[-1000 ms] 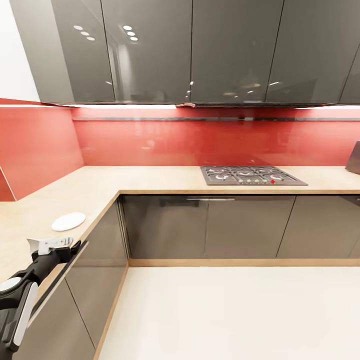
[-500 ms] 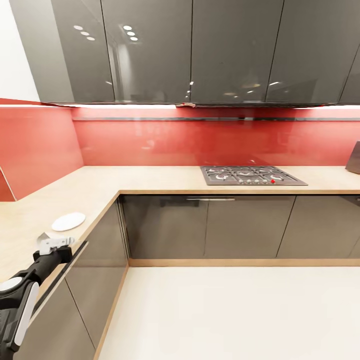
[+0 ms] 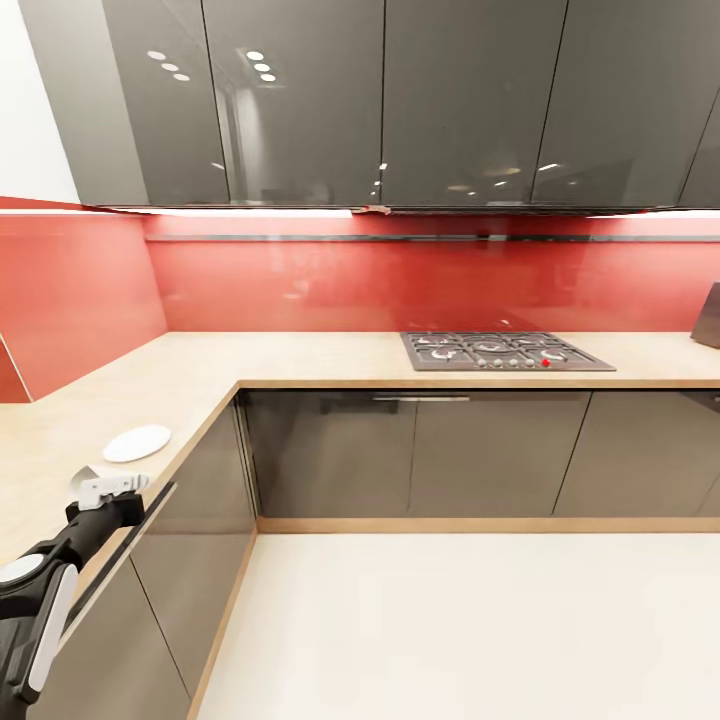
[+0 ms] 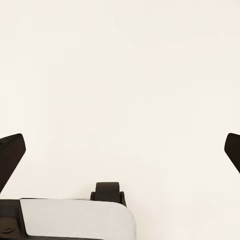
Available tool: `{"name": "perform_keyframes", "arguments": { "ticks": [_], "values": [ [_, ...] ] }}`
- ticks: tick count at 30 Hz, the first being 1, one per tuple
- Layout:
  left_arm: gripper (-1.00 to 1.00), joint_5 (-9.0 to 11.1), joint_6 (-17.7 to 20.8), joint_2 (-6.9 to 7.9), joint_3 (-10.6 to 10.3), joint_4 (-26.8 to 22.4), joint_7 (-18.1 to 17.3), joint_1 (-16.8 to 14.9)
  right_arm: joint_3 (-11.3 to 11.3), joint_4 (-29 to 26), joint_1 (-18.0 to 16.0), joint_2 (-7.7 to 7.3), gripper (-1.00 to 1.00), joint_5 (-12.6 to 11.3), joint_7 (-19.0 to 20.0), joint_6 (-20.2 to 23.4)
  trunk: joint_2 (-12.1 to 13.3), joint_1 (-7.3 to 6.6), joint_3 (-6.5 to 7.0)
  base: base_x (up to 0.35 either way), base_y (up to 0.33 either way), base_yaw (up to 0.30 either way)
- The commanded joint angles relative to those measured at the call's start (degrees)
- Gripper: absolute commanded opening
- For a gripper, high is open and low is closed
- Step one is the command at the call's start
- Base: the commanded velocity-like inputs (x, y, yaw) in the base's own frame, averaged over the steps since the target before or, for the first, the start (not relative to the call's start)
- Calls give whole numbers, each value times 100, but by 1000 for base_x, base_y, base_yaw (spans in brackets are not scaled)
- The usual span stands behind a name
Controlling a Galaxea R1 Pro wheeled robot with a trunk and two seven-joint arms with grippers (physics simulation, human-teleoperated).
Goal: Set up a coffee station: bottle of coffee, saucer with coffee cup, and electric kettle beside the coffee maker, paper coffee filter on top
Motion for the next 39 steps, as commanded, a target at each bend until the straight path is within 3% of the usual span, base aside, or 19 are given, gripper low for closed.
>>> {"name": "perform_keyframes", "arguments": {
  "ticks": [1, 6, 10, 29, 39],
  "values": [
    [-100, -2, 35, -1, 10, -6, -36, -5, 2, 4, -3, -1, 100, 2, -1, -18, -3, 0, -6, 0, 0, 0],
    [-100, -2, 35, -2, 11, -6, -36, -5, 2, 4, -3, -1, 100, 2, -1, -18, -3, 0, -6, 0, 0, 0],
    [-100, -2, 35, -1, -6, -6, -36, -5, 2, 4, -3, -1, 100, 2, -1, -18, 157, -88, 66, 0, 0, 0],
    [-100, -2, 35, -2, -7, -15, -36, -5, 2, 4, -3, -1, 100, 2, -1, -18, 478, -264, 209, 0, 0, 0],
    [-100, 19, 35, -2, 24, -21, -36, -5, 2, 4, -3, 7, 100, 2, -1, -11, 478, -264, 209, 0, 0, 0]
  ]
}}
